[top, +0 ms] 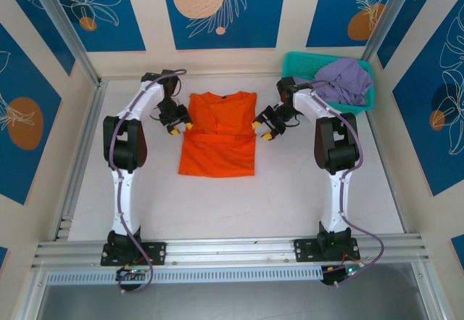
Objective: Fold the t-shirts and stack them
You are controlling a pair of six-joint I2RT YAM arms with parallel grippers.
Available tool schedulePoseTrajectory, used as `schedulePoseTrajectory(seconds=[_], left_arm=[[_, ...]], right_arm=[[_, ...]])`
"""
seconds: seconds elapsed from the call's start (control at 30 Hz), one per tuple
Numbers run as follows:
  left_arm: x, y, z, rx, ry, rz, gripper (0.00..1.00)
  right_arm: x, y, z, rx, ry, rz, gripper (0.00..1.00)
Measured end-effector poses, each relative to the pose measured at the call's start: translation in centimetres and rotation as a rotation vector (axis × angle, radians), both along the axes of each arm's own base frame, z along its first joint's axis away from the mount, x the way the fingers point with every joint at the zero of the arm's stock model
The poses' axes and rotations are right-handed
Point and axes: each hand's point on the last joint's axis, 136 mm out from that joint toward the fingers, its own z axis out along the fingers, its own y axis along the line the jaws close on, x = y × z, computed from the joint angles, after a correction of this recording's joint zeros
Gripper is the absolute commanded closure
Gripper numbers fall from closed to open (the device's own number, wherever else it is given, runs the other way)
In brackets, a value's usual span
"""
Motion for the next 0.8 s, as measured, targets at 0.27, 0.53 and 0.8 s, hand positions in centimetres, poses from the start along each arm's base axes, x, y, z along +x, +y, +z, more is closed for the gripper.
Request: schedulePoseTrajectory(seconds=[0.27,0.53,0.8], left_arm=[[-2.2,1.5,4.4,0.055,-0.132,0.065,0.68],[-8.4,-6.8,3.3,-0.088,-0.170,-0.150,0.80],[-13.4,-5.0,-5.7,-0.019,0.017,-0.192,0.79]], right_arm=[[-3.3,-0.1,2.3,0.026,-0.068,-0.020,0.65],[-11.7,8.0,1.6,0.111,-0.108,0.199,0.81],[-13.3,8.7,-4.5,0.059,-0.012,0.236,0.84]])
